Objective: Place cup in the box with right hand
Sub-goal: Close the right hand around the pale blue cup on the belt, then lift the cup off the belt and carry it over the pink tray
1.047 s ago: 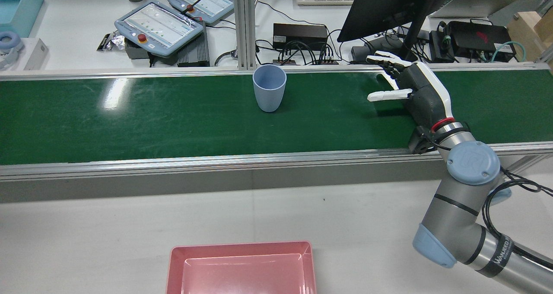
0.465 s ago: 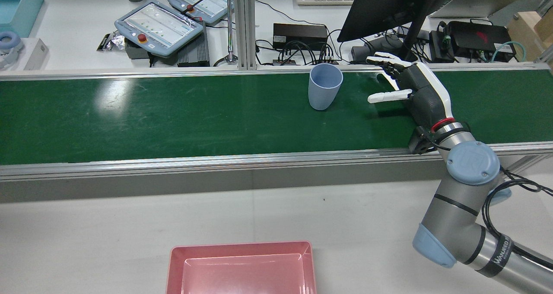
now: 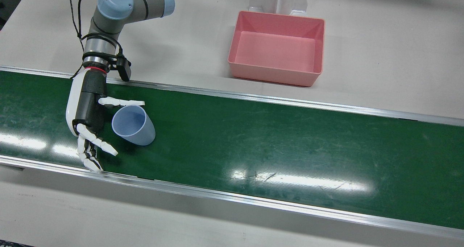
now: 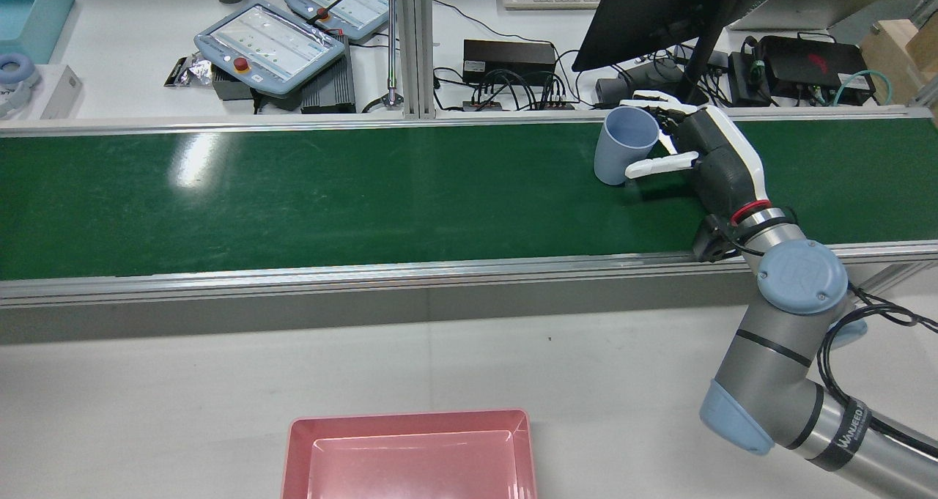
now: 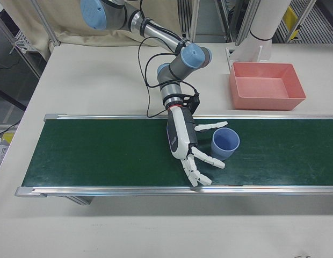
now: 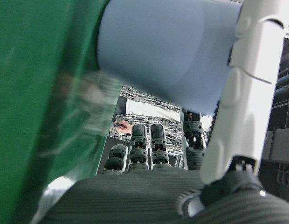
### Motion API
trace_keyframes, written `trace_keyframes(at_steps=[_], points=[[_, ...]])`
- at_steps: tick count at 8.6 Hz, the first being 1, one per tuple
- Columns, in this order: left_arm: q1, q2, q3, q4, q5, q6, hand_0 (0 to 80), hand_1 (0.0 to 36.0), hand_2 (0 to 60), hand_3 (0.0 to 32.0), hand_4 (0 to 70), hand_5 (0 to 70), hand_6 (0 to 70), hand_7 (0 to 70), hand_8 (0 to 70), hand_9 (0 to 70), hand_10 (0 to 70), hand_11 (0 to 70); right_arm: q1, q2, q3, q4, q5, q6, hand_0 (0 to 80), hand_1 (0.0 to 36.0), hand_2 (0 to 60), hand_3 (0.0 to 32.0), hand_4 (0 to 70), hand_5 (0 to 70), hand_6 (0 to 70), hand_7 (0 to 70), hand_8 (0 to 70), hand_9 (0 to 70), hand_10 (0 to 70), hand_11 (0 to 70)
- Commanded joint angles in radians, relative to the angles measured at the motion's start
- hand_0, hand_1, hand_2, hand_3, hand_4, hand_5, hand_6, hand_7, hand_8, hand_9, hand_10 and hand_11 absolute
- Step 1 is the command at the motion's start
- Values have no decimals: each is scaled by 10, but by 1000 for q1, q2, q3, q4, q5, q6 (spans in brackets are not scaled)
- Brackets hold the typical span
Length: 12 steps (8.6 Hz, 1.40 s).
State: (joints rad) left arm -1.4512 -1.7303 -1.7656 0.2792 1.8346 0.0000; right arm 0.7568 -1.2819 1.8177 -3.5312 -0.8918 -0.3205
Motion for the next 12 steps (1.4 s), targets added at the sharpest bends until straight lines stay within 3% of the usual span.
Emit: trace_keyframes(at_steps=[1,2,3,8,10,12], points=[[0,0,0,2,0,0,0,0,0,0,0,0,0,0,0,0,0,0,1,9,-1,-5,4,-3,561,339,600,0,593,114,241,700,292,489,199,308],[0,0,0,2,0,0,0,0,0,0,0,0,0,0,0,0,0,0,1,3,5,-11,35,-11,571,360,600,0,700,176,441,700,626,700,623,700],[0,0,0,0,0,0,0,0,0,0,0,0,0,0,0,0,0,0,9,-7,14,-12,42,-8,613,360,600,0,700,228,509,700,700,700,700,700],[0,0,0,0,0,0,0,0,0,0,0,0,0,0,0,0,0,0,0,-13,153,-12,42,-40,539,360,600,0,700,228,510,700,700,700,700,700],[0,0,-1,2,0,0,0,0,0,0,0,0,0,0,0,0,0,0,-116,-2,363,-11,56,-223,546,360,600,0,700,219,507,700,700,700,700,700],[0,0,-1,2,0,0,0,0,0,0,0,0,0,0,0,0,0,0,-325,16,484,-5,181,-400,549,360,600,0,700,213,505,700,700,700,700,700]])
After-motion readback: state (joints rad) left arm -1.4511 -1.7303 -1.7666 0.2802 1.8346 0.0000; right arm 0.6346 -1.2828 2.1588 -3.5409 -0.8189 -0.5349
